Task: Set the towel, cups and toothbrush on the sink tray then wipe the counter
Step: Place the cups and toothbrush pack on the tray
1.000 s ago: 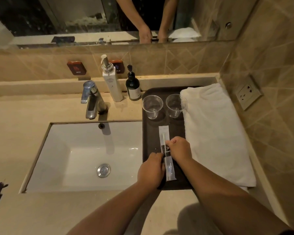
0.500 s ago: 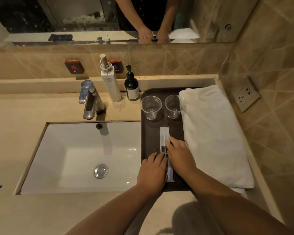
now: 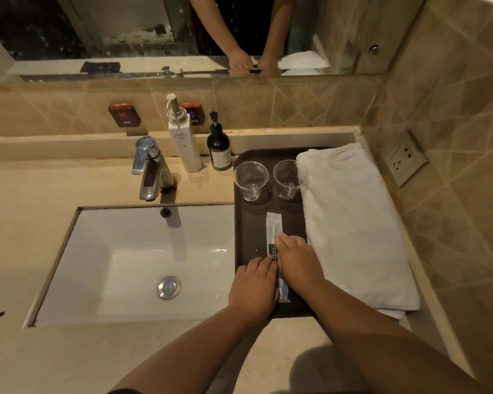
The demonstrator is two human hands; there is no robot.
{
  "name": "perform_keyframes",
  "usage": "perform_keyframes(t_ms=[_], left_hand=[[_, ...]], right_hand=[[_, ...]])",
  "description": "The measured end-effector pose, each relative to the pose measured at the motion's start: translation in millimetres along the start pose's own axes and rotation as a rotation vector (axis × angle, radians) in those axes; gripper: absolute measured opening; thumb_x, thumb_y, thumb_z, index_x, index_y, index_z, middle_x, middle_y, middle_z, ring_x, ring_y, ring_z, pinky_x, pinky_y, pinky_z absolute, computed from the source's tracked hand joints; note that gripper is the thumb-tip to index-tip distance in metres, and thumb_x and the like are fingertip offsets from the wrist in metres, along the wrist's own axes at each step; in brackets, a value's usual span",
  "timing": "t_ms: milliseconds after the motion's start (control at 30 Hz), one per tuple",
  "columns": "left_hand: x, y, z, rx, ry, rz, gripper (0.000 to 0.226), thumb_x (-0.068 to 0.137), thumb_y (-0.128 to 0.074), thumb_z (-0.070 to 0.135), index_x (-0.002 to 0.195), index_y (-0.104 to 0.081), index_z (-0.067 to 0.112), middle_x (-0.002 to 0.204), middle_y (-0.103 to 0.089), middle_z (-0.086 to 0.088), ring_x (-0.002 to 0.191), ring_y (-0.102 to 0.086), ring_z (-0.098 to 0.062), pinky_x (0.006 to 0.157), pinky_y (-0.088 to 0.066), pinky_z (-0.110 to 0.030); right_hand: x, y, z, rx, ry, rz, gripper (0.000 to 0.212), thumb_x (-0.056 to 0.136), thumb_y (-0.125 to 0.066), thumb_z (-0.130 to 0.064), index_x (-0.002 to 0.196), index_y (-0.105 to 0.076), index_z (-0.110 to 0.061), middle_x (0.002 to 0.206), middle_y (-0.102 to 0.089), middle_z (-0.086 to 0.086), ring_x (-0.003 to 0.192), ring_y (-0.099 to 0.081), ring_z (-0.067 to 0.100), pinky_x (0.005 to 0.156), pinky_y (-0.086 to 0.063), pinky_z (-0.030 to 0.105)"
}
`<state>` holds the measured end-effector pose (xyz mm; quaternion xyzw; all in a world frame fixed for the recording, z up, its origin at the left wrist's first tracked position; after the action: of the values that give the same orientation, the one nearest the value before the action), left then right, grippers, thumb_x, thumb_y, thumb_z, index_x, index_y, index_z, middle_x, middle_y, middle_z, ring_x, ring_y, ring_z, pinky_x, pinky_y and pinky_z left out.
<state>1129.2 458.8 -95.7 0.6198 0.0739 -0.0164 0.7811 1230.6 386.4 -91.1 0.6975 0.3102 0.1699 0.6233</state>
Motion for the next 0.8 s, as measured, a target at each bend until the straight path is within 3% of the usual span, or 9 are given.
perform_keyframes(t_ms=[233, 433, 533, 700, 800], left_hand=[[-1, 37, -19, -0.002, 0.081, 0.138, 0.053, 0.095, -0.048, 0.040, 0.142, -0.044, 0.017, 0.147, -0.047, -0.005, 0.136, -0.039, -0.025, 0.109, -0.032, -0.040], [-4, 80, -59, 0.102, 0.264, 0.161, 0.068, 0.090, -0.050, 0.056, 0.146, -0.030, 0.022, 0.154, -0.037, -0.004, 0.142, -0.031, -0.029, 0.115, -0.024, -0.051], [-15, 91, -72, 0.141, 0.298, 0.157, 0.065, 0.089, -0.051, 0.058, 0.143, -0.036, 0.024, 0.151, -0.042, -0.003, 0.138, -0.039, -0.030, 0.112, -0.030, -0.051], [-35, 98, -71, 0.182, 0.279, 0.157, 0.043, 0.091, -0.049, 0.055, 0.120, -0.055, 0.024, 0.121, -0.063, -0.001, 0.103, -0.060, -0.024, 0.091, -0.045, -0.041], [-44, 99, -72, 0.205, 0.279, 0.136, 0.042, 0.093, -0.049, 0.054, 0.120, -0.056, 0.024, 0.118, -0.063, -0.001, 0.100, -0.060, -0.022, 0.090, -0.045, -0.039]], right_hand=[[-4, 30, -8, 0.018, 0.020, 0.044, 0.038, 0.095, -0.052, -0.030, 0.132, -0.051, -0.020, 0.134, -0.054, 0.004, 0.117, -0.050, 0.023, 0.096, -0.044, 0.033], [-9, 59, -29, -0.041, 0.107, -0.065, 0.072, 0.089, -0.052, -0.054, 0.149, -0.025, -0.025, 0.154, -0.033, 0.004, 0.141, -0.029, 0.029, 0.114, -0.028, 0.049], [-15, 61, -34, -0.080, 0.125, -0.112, 0.077, 0.087, -0.051, -0.061, 0.150, -0.021, -0.028, 0.159, -0.025, 0.005, 0.145, -0.022, 0.030, 0.117, -0.022, 0.053], [-26, 59, -42, -0.067, 0.113, -0.131, 0.071, 0.087, -0.053, -0.059, 0.146, -0.031, -0.027, 0.152, -0.036, 0.004, 0.135, -0.039, 0.029, 0.106, -0.037, 0.048], [-27, 57, -48, -0.045, 0.103, -0.130, 0.064, 0.087, -0.053, -0.058, 0.141, -0.037, -0.027, 0.147, -0.041, 0.003, 0.129, -0.046, 0.027, 0.101, -0.043, 0.044]])
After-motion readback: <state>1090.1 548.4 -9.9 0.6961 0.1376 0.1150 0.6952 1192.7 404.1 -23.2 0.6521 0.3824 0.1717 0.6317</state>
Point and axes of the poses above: each hand's wrist, its own x-axis towards the middle knuckle, its own y-axis out of the back of the hand, z = x × y, the point moved 4 cm from there along x, towards the middle knuckle
